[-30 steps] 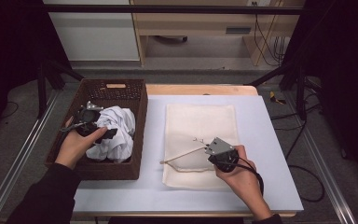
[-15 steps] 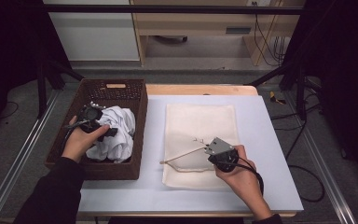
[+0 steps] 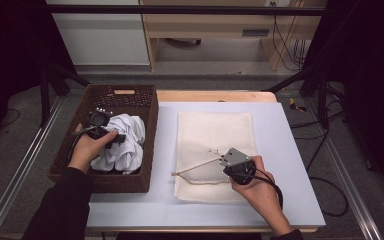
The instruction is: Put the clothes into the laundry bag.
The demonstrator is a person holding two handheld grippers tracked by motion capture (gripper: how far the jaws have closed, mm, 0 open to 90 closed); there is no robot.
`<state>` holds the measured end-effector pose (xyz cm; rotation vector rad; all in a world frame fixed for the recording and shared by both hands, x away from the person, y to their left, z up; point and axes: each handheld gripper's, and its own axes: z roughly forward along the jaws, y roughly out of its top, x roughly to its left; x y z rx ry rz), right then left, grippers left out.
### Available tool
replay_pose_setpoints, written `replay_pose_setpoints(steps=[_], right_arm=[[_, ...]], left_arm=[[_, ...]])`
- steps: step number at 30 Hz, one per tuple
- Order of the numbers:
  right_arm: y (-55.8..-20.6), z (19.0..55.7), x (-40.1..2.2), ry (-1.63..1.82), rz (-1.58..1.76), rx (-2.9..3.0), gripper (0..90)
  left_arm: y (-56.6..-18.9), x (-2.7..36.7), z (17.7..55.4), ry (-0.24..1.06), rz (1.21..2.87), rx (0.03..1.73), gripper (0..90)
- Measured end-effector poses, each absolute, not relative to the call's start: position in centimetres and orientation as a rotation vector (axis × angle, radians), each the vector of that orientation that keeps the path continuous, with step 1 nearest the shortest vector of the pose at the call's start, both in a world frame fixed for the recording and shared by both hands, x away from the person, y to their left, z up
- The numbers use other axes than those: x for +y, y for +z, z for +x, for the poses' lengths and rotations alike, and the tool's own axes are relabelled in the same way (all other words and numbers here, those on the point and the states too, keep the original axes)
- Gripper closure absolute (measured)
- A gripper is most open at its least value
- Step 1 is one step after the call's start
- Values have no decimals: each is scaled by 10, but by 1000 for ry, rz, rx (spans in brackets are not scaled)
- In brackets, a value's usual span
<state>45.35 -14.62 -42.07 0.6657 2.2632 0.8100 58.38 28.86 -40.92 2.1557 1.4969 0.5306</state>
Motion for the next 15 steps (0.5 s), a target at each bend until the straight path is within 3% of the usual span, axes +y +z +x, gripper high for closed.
replay_pose_setpoints(steps=[8, 15], right_arm=[[-421, 454, -146, 811, 660, 2266, 871], [-422, 453, -145, 809, 663, 2272, 871]], left_arm=[[-415, 277, 586, 506, 2193, 1429, 8], [-420, 276, 589, 554, 2211, 1480, 0]])
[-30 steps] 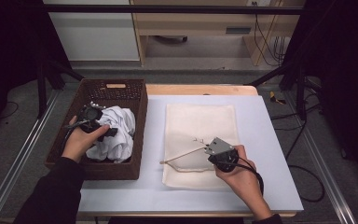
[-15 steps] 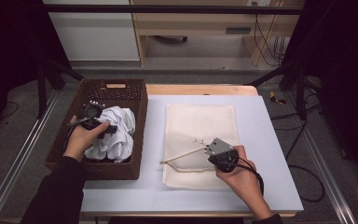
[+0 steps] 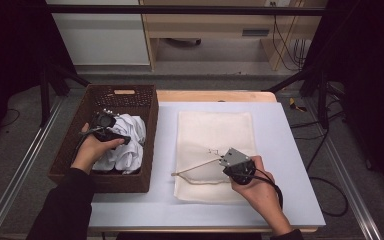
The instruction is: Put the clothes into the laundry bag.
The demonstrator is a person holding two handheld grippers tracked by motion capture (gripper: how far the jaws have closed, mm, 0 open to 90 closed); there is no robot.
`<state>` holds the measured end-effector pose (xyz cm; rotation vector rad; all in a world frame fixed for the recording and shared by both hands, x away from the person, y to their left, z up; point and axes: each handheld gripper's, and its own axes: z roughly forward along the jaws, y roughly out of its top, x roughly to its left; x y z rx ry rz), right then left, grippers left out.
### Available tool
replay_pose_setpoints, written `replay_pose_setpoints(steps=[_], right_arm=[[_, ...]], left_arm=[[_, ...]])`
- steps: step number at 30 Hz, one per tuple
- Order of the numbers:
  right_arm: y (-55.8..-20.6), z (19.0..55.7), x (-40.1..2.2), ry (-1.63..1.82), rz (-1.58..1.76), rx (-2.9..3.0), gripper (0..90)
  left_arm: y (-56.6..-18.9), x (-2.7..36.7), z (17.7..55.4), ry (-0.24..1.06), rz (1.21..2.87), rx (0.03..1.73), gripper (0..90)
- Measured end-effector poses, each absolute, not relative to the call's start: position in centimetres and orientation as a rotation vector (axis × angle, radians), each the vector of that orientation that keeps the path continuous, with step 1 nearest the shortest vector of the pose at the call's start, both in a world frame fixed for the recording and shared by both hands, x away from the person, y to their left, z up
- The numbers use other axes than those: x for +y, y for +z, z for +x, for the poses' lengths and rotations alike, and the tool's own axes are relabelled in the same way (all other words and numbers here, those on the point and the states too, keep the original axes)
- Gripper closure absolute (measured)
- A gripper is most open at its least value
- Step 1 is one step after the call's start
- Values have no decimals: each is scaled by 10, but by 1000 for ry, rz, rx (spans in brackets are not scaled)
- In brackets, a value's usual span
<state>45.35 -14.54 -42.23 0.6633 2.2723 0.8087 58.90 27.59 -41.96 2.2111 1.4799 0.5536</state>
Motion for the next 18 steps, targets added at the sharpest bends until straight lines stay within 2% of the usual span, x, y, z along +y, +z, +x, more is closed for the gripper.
replay_pose_setpoints(steps=[12, 15, 16, 17, 18], right_arm=[[-422, 453, -145, 809, 646, 2277, 874], [-421, 453, -146, 811, 651, 2276, 874], [-421, 453, -146, 811, 650, 2276, 874], [-421, 453, -146, 814, 654, 2275, 874], [-421, 453, -146, 814, 654, 2275, 874]], left_arm=[[-423, 275, 592, 539, 2214, 1507, 1], [-424, 274, 591, 532, 2231, 1497, 102], [-424, 273, 591, 535, 2244, 1491, 102], [-424, 272, 591, 533, 2253, 1488, 179], [-423, 272, 590, 532, 2261, 1485, 212]])
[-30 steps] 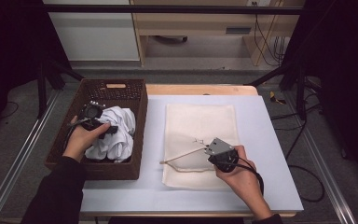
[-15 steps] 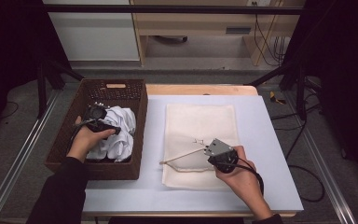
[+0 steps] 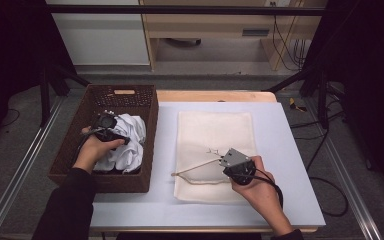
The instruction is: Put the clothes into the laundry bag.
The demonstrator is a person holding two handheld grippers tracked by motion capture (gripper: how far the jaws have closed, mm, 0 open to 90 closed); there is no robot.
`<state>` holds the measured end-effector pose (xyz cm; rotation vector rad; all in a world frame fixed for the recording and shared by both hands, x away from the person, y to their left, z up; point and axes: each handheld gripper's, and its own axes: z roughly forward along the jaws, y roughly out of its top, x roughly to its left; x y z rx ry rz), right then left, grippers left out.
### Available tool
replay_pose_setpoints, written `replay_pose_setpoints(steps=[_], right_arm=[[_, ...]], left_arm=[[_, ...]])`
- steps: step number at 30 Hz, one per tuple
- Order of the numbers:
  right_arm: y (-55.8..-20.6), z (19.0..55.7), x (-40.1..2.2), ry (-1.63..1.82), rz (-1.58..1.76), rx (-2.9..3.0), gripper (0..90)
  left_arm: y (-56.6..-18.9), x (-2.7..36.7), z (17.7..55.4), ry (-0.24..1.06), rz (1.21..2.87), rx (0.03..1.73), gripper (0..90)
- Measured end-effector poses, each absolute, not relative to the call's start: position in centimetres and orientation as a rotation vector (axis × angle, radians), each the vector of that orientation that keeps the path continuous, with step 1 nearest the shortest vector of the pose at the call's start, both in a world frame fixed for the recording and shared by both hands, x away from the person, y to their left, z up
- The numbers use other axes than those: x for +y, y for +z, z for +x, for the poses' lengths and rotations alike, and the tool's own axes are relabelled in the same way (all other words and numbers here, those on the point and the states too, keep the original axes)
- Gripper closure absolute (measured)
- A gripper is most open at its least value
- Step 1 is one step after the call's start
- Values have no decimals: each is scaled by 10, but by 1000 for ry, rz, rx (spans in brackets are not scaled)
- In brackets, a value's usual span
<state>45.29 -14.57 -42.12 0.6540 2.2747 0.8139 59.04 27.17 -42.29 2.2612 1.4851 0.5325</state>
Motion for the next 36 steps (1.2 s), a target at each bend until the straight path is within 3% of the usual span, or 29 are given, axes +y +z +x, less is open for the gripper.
replay_pose_setpoints(steps=[8, 17, 36], right_arm=[[-420, 453, -145, 806, 638, 2281, 874], [-421, 453, -146, 814, 645, 2281, 874], [-420, 452, -146, 818, 646, 2280, 874]], left_arm=[[-417, 271, 590, 531, 2309, 1460, 465], [-411, 272, 590, 543, 2285, 1429, 616], [-400, 279, 583, 583, 2246, 1385, 659]])
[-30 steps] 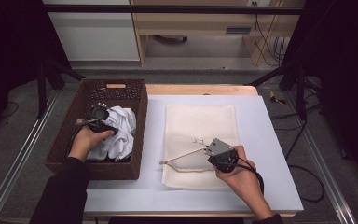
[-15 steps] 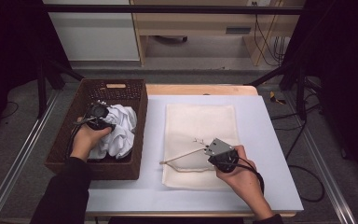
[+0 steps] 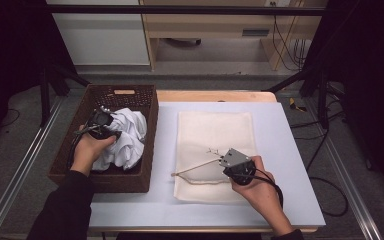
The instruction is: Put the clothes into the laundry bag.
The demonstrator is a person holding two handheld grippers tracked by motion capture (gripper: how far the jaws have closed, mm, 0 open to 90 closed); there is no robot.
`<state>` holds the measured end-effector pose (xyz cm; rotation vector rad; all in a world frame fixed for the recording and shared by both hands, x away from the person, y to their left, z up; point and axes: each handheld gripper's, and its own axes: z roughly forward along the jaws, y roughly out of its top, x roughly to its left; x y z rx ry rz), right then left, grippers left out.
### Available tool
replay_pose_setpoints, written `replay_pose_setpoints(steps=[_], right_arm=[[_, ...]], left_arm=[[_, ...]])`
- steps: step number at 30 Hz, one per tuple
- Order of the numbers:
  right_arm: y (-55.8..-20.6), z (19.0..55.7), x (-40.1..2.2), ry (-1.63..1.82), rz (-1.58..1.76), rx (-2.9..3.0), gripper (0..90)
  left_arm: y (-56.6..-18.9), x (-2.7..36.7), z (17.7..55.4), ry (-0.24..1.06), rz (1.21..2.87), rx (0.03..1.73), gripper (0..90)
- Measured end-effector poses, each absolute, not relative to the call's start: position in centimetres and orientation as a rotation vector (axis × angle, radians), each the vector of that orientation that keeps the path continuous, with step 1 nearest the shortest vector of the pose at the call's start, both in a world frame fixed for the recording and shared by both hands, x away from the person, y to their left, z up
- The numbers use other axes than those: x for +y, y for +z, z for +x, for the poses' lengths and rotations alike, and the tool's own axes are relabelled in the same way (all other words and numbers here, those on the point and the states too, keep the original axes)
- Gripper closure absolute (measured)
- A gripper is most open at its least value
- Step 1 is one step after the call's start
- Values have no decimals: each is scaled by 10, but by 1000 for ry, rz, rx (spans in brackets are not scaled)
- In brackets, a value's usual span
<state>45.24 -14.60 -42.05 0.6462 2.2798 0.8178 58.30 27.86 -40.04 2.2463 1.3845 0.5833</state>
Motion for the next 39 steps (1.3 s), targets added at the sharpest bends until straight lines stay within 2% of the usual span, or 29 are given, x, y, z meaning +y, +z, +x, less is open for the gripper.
replay_pose_setpoints(steps=[22, 39], right_arm=[[-419, 453, -148, 821, 649, 2276, 874], [-419, 453, -149, 816, 642, 2277, 874]], left_arm=[[-394, 287, 578, 608, 2216, 1347, 663], [-364, 288, 563, 678, 2141, 1249, 665]])
